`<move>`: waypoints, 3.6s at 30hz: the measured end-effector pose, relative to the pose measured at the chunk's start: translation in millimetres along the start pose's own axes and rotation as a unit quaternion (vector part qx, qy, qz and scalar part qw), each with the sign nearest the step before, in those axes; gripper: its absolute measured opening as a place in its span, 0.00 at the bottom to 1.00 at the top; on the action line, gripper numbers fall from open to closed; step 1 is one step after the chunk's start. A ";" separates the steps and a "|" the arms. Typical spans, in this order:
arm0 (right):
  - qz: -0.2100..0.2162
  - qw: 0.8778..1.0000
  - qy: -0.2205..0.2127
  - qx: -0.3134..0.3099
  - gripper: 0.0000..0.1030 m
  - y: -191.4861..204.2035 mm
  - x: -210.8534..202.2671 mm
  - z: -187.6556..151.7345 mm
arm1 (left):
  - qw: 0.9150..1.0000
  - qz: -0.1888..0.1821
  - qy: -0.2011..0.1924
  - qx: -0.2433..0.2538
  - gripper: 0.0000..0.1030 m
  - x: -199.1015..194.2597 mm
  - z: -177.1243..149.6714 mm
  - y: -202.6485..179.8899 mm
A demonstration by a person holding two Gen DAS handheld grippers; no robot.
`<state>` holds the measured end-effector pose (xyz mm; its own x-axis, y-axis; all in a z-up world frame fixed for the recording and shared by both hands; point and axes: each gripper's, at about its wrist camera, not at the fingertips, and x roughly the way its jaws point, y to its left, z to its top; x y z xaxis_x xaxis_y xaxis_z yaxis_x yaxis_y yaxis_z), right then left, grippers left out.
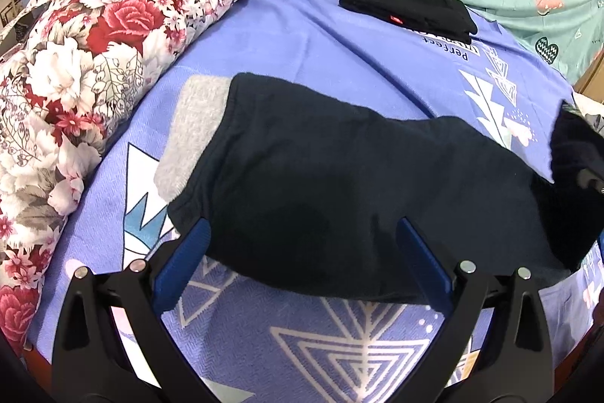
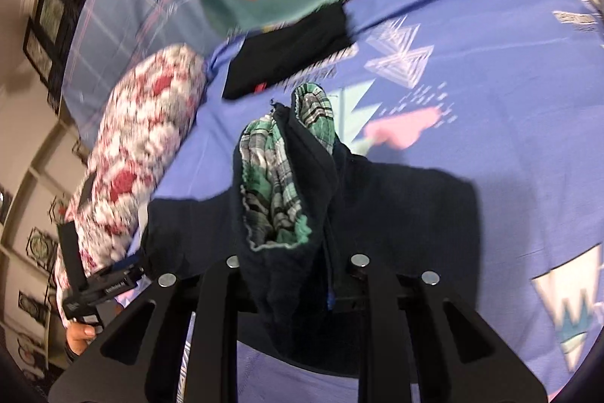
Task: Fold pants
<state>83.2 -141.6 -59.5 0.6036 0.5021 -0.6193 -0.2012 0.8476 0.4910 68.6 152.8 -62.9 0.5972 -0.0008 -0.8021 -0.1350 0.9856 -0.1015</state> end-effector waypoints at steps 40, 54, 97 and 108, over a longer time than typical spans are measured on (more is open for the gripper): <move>0.099 0.992 0.065 0.049 0.44 -38.8 -1.0 0.9 | 0.996 -0.021 -0.014 0.081 0.97 -11.7 10.3 -76.5; -0.050 0.997 0.043 0.047 0.20 -93.3 9.4 24.4 | 0.987 -0.082 -0.017 0.140 0.97 -9.5 20.1 -150.2; -0.052 0.998 0.034 -0.010 0.20 -92.7 -10.4 5.4 | 0.990 -0.072 0.074 0.093 0.98 28.6 -7.7 -116.9; -0.035 0.998 0.038 -0.042 0.20 -71.7 -34.5 -22.0 | 0.990 -0.087 0.083 0.077 0.98 33.3 -7.5 -109.0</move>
<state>59.9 -215.9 -86.8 0.5591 0.4499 -0.6964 -0.2262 0.8909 0.3939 97.3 44.1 -83.0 0.4606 -0.1882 -0.8674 0.0879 0.9821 -0.1665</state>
